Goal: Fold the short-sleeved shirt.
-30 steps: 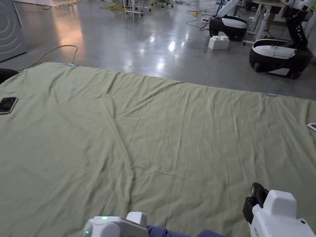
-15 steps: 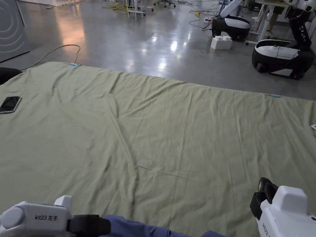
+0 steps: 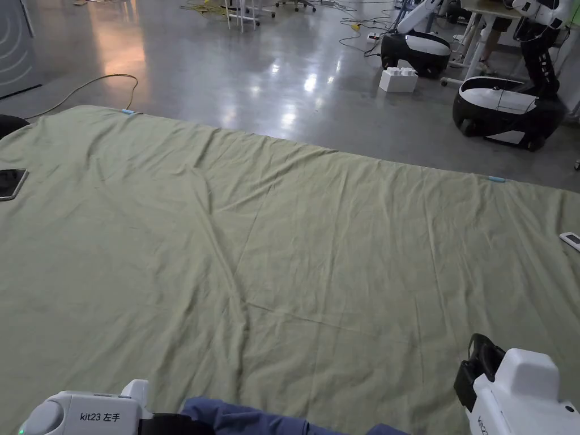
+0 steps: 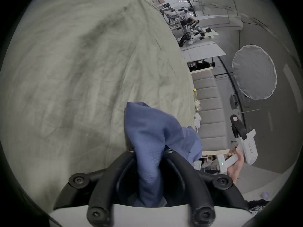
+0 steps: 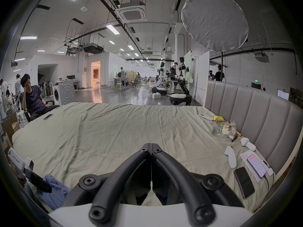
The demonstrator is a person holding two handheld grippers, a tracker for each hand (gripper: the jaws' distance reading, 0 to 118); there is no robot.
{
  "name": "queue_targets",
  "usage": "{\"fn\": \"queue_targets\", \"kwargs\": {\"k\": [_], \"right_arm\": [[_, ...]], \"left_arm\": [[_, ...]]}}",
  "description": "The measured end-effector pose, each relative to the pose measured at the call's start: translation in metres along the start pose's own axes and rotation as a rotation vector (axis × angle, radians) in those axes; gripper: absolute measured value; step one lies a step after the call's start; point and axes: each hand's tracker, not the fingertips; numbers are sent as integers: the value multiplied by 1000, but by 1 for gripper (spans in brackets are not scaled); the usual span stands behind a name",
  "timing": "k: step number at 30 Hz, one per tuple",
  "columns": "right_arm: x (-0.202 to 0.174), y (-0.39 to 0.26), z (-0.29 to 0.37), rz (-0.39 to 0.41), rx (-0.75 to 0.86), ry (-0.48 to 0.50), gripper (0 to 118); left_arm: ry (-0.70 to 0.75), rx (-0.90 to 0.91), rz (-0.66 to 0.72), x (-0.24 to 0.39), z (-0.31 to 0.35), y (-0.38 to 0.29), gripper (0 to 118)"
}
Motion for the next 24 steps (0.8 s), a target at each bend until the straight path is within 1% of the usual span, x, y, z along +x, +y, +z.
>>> {"fn": "queue_targets", "kwargs": {"k": [2, 4, 5, 10, 12, 15, 16, 17, 19, 22, 24], "right_arm": [[0, 0, 0, 5, 1, 0, 1], [0, 1, 1, 11, 2, -1, 1], [0, 2, 0, 12, 3, -1, 1], [1, 4, 0, 19, 7, 3, 1], [2, 4, 0, 21, 10, 3, 1], [2, 5, -1, 21, 11, 7, 1], [3, 5, -1, 20, 11, 8, 1], [3, 5, -1, 18, 12, 10, 1], [3, 5, -2, 13, 13, 15, 1], [2, 4, -3, 8, 15, 21, 1], [2, 4, -4, 1, 16, 27, 1]], "left_arm": [[-16, 15, 25, -1, 4, 1, 16], [2, 16, -19, 18, 8, -4, 15], [17, 21, -68, 24, 11, -4, 14], [36, 30, -75, 53, 33, 5, 13], [139, 63, -161, 55, 52, 17, 13], [212, 88, -164, 76, 82, 26, 13], [243, 100, -185, 82, 91, 29, 13], [285, 106, -214, 90, 100, 31, 13], [398, 113, -230, 104, 114, 35, 13], [573, 115, -293, 128, 122, 34, 13], [603, 130, -278, 150, 119, 28, 13]]}}
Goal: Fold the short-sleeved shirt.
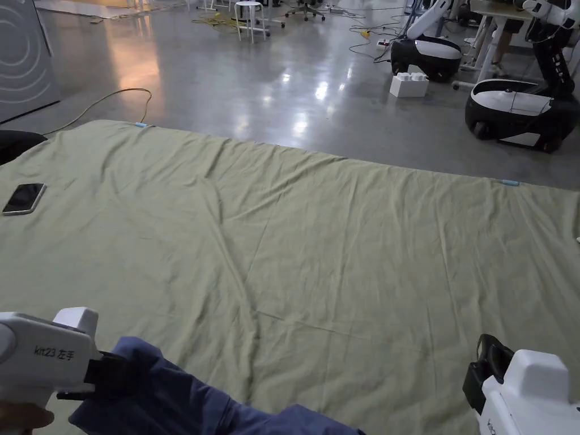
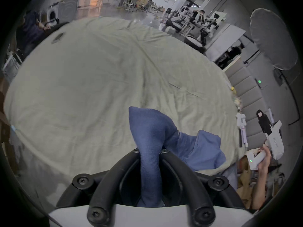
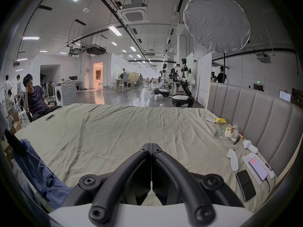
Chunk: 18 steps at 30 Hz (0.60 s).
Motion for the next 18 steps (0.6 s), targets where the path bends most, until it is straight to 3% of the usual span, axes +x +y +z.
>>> {"fn": "queue_targets", "kwargs": {"k": [18], "right_arm": [[7, -7, 2, -58, 5, 9, 1]], "left_arm": [[4, -71, -147, 154, -30, -15, 13]]}}
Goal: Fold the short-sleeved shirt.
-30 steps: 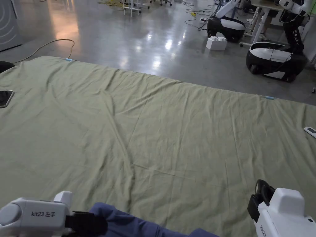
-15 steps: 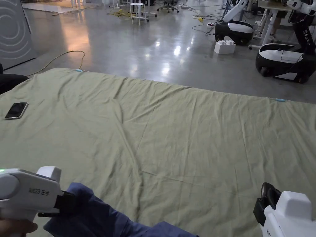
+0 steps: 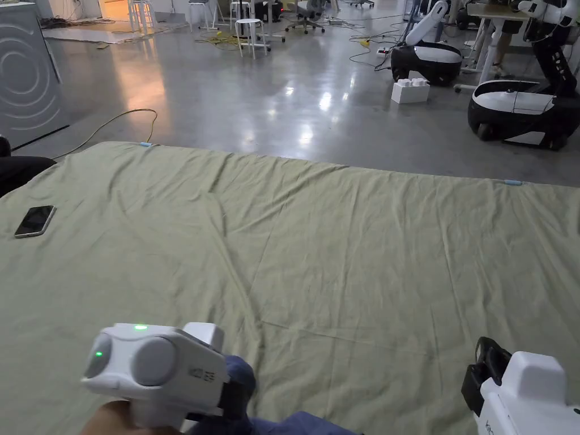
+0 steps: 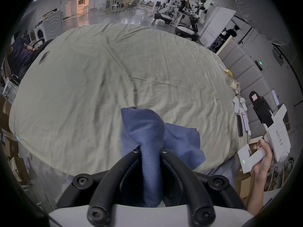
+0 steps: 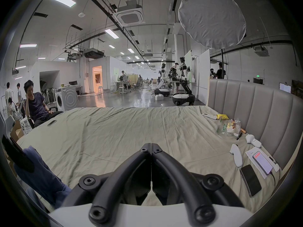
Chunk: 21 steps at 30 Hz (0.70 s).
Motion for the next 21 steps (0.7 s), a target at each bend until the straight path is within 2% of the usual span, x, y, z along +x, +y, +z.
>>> {"fn": "queue_targets", "kwargs": {"k": [9, 16, 21], "right_arm": [[12, -7, 5, -16, -16, -25, 1], [19, -9, 10, -18, -23, -43, 1], [22, -10, 11, -13, -28, -49, 1]], "left_arm": [[-51, -113, -41, 80, -75, -19, 14], [-17, -139, -13, 95, -125, -32, 17], [-143, -105, 74, 86, -114, -36, 53]]}}
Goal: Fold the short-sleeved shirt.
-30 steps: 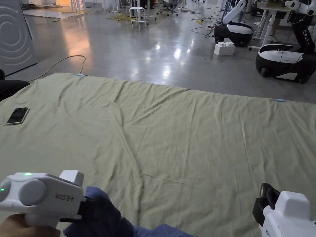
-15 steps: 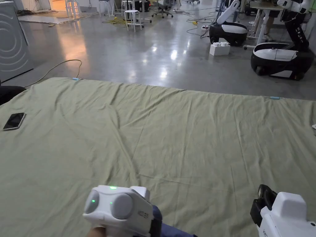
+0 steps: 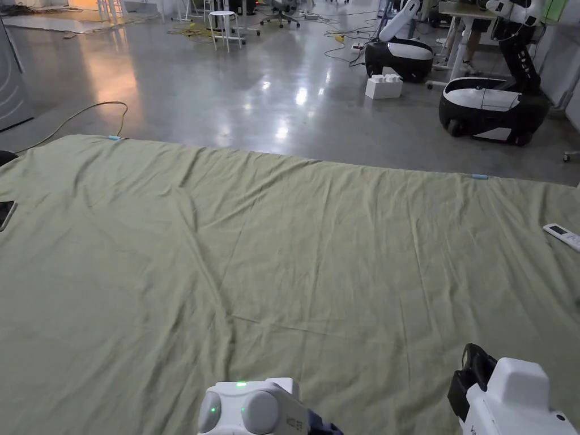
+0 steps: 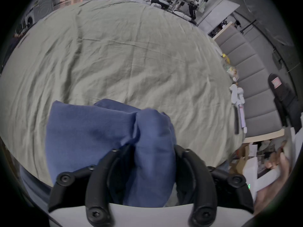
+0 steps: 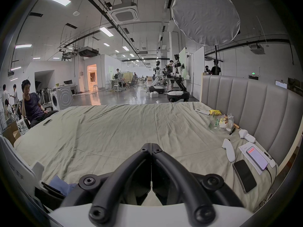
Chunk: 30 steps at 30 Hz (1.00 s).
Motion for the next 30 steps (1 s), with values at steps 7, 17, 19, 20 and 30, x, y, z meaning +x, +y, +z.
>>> {"fn": "queue_targets", "kwargs": {"k": [7, 17, 19, 20, 30], "right_arm": [[3, -2, 0, -3, -7, -8, 1], [3, -7, -3, -8, -24, -8, 1], [4, -8, -4, -8, -27, -9, 1], [4, -9, -4, -8, -28, -10, 1], [6, -7, -2, -11, -27, -14, 1]], "left_arm": [[-75, 76, 19, -18, 51, 2, 61], [-113, -28, 7, -6, -1, -15, 13], [-109, -49, -3, 1, -19, -19, 13], [-104, -47, -3, 4, -25, -21, 13], [-98, 37, -48, 8, -42, -28, 10]]}}
